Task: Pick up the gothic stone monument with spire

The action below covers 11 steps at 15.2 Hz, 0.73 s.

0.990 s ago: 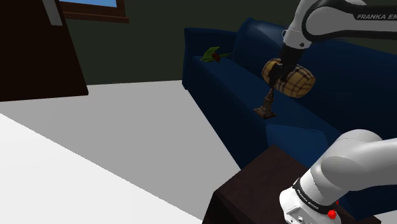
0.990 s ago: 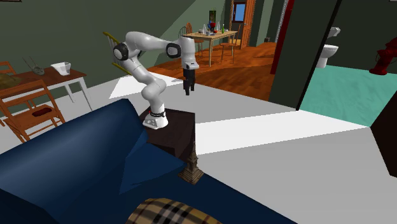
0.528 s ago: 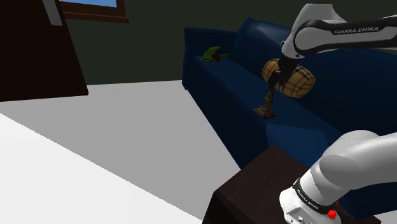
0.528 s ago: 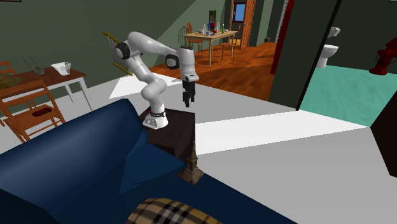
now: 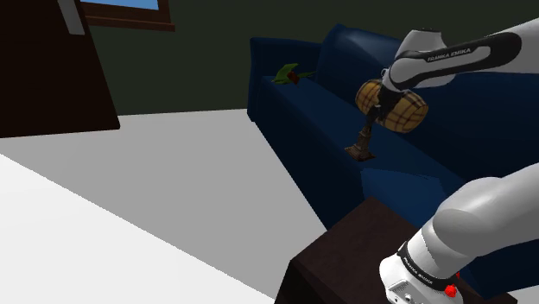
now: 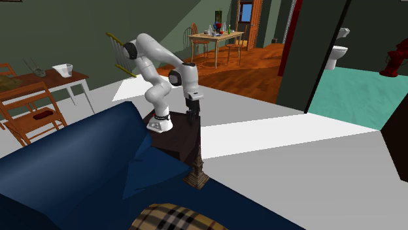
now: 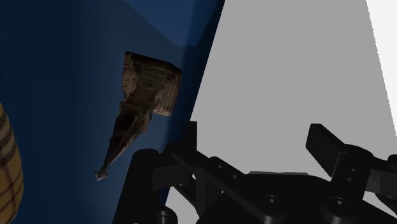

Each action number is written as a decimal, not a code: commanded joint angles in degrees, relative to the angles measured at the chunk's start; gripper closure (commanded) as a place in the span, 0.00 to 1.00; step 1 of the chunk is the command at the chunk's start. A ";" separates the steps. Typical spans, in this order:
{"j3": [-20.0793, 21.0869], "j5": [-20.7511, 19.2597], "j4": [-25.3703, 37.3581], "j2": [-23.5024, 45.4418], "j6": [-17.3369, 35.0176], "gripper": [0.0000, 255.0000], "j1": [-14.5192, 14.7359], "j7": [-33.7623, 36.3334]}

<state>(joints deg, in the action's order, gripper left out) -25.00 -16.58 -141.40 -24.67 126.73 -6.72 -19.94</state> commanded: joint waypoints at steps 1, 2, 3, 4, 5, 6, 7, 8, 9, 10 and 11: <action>-2.56 0.85 1.52 4.22 3.49 0.00 0.29 -2.53; -3.83 1.52 2.26 6.21 5.06 0.00 0.47 -3.92; -5.08 2.39 3.07 8.26 6.59 0.00 0.68 -5.42; -6.32 3.48 3.95 10.39 8.07 0.00 0.91 -7.05; -7.55 4.81 4.90 12.58 9.50 0.00 1.19 -8.80; -8.73 6.40 5.93 14.85 10.86 0.00 1.46 -10.71; -9.84 8.28 7.03 17.19 12.14 0.00 1.70 -12.78; -10.86 10.45 8.21 19.61 13.32 0.00 1.89 -15.02; -11.68 12.91 9.48 22.11 14.39 0.00 1.93 -17.44; -12.33 15.62 10.84 24.66 15.32 0.00 1.81 -19.99; -12.72 18.51 12.29 27.26 16.10 0.00 1.48 -22.63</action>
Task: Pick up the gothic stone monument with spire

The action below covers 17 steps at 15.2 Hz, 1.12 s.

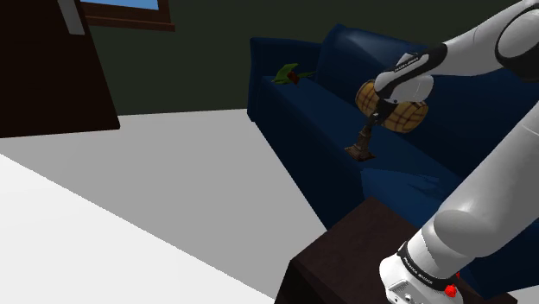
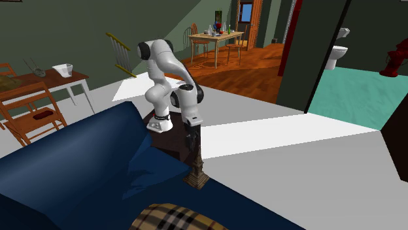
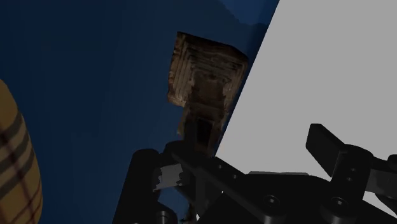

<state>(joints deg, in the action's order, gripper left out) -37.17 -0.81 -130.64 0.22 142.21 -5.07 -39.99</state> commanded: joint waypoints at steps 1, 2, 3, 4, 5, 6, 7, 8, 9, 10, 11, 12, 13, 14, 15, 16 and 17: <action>-0.64 5.72 3.09 4.98 1.24 0.00 -0.80 -5.25; -0.47 8.68 4.74 7.58 1.71 0.00 -1.66 -7.86; 0.02 11.51 6.49 10.12 2.04 0.00 -2.84 -10.33; 0.30 11.60 6.61 10.25 2.07 0.00 -3.16 -10.43; 0.59 12.24 6.40 10.81 2.72 0.00 -3.40 -10.88; 0.87 12.90 6.20 11.38 3.37 0.00 -3.63 -11.34; 1.16 13.58 6.01 11.97 4.01 0.00 -3.87 -11.81; 1.46 14.27 5.85 12.56 4.64 0.00 -4.10 -12.30; 1.77 14.98 5.69 13.15 5.26 0.00 -4.35 -12.80; 2.11 15.69 5.55 13.75 5.88 0.00 -4.61 -13.30; 2.67 16.84 5.36 14.71 6.85 0.00 -5.05 -14.11; 2.68 16.83 5.36 14.71 6.85 0.00 -5.06 -14.10; 2.68 16.83 5.36 14.71 6.85 0.00 -5.06 -14.10; 2.62 16.70 5.25 14.57 6.85 1.00 -4.98 -14.00; 2.61 16.67 5.19 14.53 6.87 1.00 -4.97 -13.99; 2.62 16.70 5.18 14.55 6.90 1.00 -4.99 -14.03; 2.62 16.69 5.18 14.54 6.89 1.00 -4.98 -14.01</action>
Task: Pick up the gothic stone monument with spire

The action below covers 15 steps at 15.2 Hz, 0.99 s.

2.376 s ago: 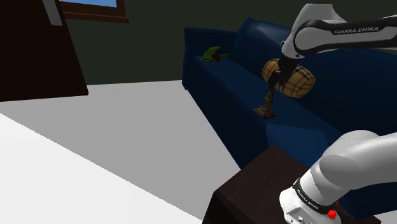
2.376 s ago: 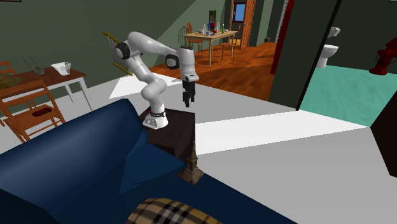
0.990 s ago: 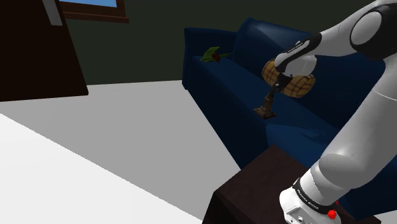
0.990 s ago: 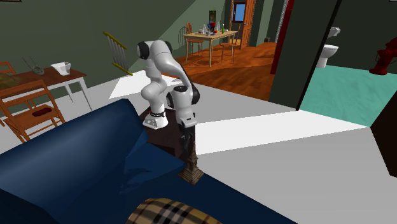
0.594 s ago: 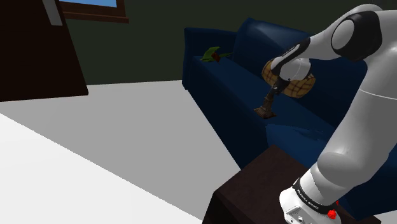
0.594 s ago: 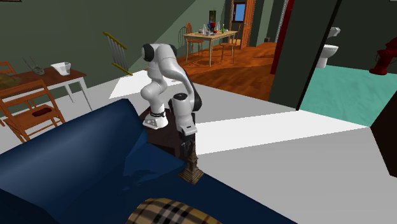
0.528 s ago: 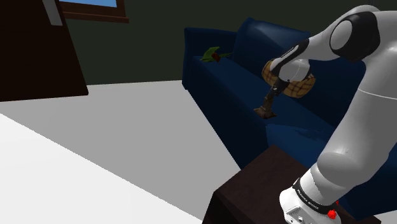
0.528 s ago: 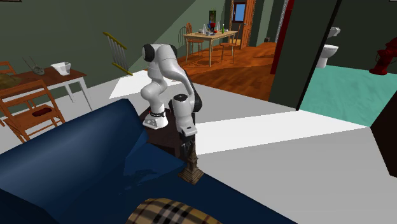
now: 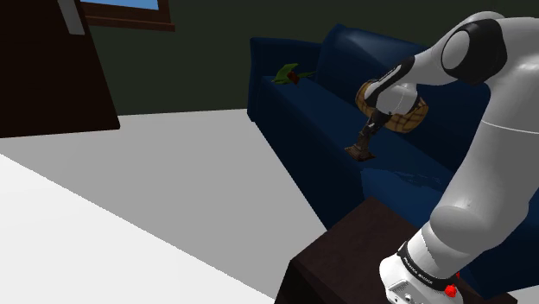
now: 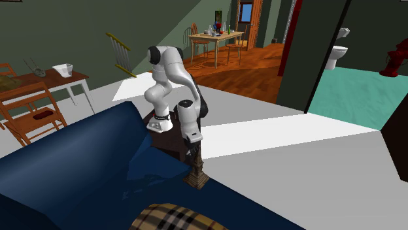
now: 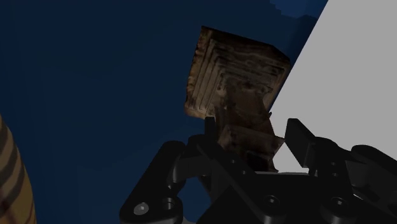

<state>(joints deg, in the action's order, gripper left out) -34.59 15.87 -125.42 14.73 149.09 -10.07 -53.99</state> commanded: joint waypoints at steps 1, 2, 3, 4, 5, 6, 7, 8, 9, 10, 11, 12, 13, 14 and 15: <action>0.03 0.00 -0.04 0.03 0.01 1.00 0.02 -0.01; 0.02 -0.01 -0.04 0.02 -0.01 1.00 0.01 -0.02; 0.03 0.01 -0.03 0.03 -0.01 1.00 -0.01 -0.04; 0.03 0.01 -0.03 0.03 -0.01 1.00 -0.02 -0.06; 0.03 0.01 -0.01 0.04 -0.01 1.00 -0.01 -0.05; 0.10 0.15 0.14 0.21 -0.03 1.00 -0.06 -0.10; -0.27 -0.58 0.26 -0.40 -0.64 1.00 0.23 0.41; -0.63 -1.29 0.39 -1.00 -1.26 1.00 0.51 0.91; -0.97 -1.99 0.53 -1.60 -1.88 1.00 0.78 1.41; -1.29 -2.69 0.69 -2.20 -2.51 1.00 1.03 1.90; -1.59 -3.38 0.87 -2.78 -3.15 1.00 1.27 2.38; -1.86 -4.06 1.06 -3.36 -3.79 1.00 1.50 2.85; -2.12 -4.72 1.26 -3.94 -4.43 1.00 1.70 3.31; -2.36 -5.37 1.48 -4.50 -5.09 1.00 1.90 3.77; -2.57 -6.01 1.71 -5.06 -5.75 1.00 2.08 4.21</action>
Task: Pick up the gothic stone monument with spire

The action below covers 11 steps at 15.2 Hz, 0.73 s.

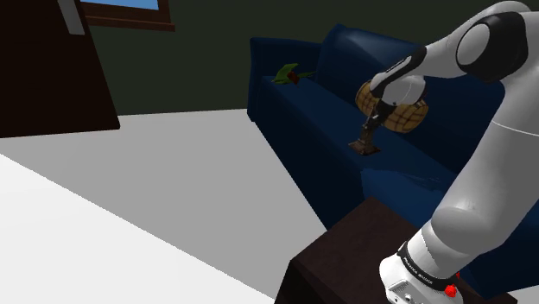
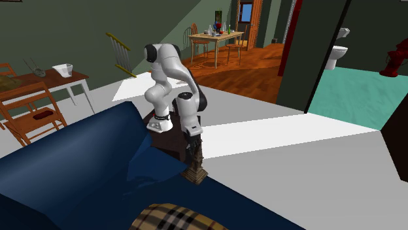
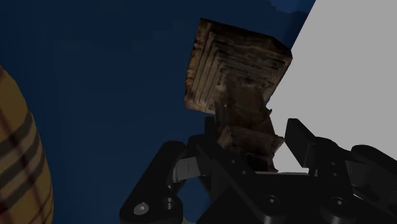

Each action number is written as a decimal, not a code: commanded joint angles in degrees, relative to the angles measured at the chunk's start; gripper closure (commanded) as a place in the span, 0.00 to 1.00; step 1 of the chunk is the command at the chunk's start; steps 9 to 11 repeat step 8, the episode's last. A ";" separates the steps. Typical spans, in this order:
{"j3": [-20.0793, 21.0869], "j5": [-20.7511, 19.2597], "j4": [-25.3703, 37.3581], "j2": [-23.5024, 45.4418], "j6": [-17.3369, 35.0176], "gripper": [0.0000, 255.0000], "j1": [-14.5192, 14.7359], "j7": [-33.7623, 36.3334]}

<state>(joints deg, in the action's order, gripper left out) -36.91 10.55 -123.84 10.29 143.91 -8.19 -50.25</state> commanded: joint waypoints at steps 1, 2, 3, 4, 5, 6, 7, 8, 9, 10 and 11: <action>-0.45 -1.31 0.37 -1.17 -1.24 1.00 0.38 0.91; -0.63 -1.91 0.63 -1.71 -1.91 1.00 0.54 1.33; -0.79 -2.50 0.91 -2.24 -2.59 1.00 0.69 1.73; -0.94 -3.07 1.20 -2.76 -3.27 1.00 0.82 2.13; -1.06 -3.62 1.50 -3.27 -3.96 1.00 0.94 2.51; -1.17 -4.15 1.81 -3.77 -4.65 1.00 1.05 2.88; -1.18 -4.24 1.86 -3.84 -4.76 1.00 1.06 2.94; -1.18 -4.24 1.86 -3.85 -4.75 1.00 1.05 2.94; -1.18 -4.24 1.86 -3.85 -4.75 1.00 1.05 2.94; -1.18 -4.24 1.86 -3.85 -4.75 1.00 1.05 2.94; -1.18 -4.24 1.86 -3.85 -4.75 1.00 1.05 2.94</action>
